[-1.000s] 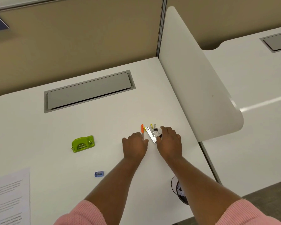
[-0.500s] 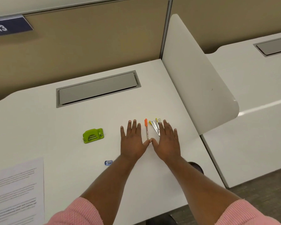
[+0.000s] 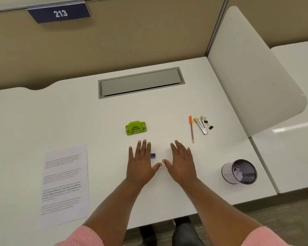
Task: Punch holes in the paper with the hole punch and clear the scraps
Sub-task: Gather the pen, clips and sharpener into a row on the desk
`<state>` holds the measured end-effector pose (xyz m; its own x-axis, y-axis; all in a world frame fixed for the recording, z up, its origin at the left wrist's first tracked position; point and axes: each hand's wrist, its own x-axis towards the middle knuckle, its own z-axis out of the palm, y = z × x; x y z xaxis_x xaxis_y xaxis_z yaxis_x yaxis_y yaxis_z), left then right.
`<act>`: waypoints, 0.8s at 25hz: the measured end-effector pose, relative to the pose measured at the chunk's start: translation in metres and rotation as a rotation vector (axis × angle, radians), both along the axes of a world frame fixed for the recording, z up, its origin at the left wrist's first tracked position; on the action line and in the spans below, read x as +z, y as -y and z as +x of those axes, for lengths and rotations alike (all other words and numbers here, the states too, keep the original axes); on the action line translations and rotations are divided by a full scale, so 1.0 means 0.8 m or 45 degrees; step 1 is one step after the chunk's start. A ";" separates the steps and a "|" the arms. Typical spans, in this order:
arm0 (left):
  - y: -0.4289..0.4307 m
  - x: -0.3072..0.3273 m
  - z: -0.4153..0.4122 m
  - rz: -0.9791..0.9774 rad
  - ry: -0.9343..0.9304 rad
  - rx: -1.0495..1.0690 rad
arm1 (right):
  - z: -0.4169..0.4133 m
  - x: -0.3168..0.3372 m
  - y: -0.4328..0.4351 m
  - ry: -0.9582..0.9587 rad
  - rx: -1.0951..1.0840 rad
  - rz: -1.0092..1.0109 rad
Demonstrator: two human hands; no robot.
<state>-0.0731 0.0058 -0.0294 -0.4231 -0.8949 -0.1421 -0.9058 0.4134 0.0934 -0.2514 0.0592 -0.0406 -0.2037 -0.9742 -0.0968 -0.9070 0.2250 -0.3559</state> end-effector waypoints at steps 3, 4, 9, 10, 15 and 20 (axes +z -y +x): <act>-0.006 -0.007 0.034 0.019 0.010 0.014 | 0.035 -0.009 -0.001 0.010 0.041 0.009; -0.006 -0.009 0.042 0.025 0.015 0.020 | 0.045 -0.012 0.000 0.004 0.056 0.002; -0.002 -0.021 0.066 0.064 0.023 0.021 | 0.079 -0.028 0.010 0.007 0.089 -0.022; -0.002 -0.024 0.069 0.076 0.027 0.014 | 0.083 -0.032 0.011 -0.002 0.099 -0.040; -0.001 -0.039 0.073 0.116 0.021 -0.018 | 0.092 -0.044 0.011 -0.007 0.078 -0.155; 0.007 -0.041 0.060 0.205 -0.049 -0.094 | 0.083 -0.041 0.014 0.038 -0.026 -0.226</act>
<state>-0.0250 0.0005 -0.0619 -0.4944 -0.8282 -0.2638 -0.8681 0.4553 0.1976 -0.1853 0.0481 -0.0737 -0.2235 -0.9722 0.0703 -0.8913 0.1746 -0.4183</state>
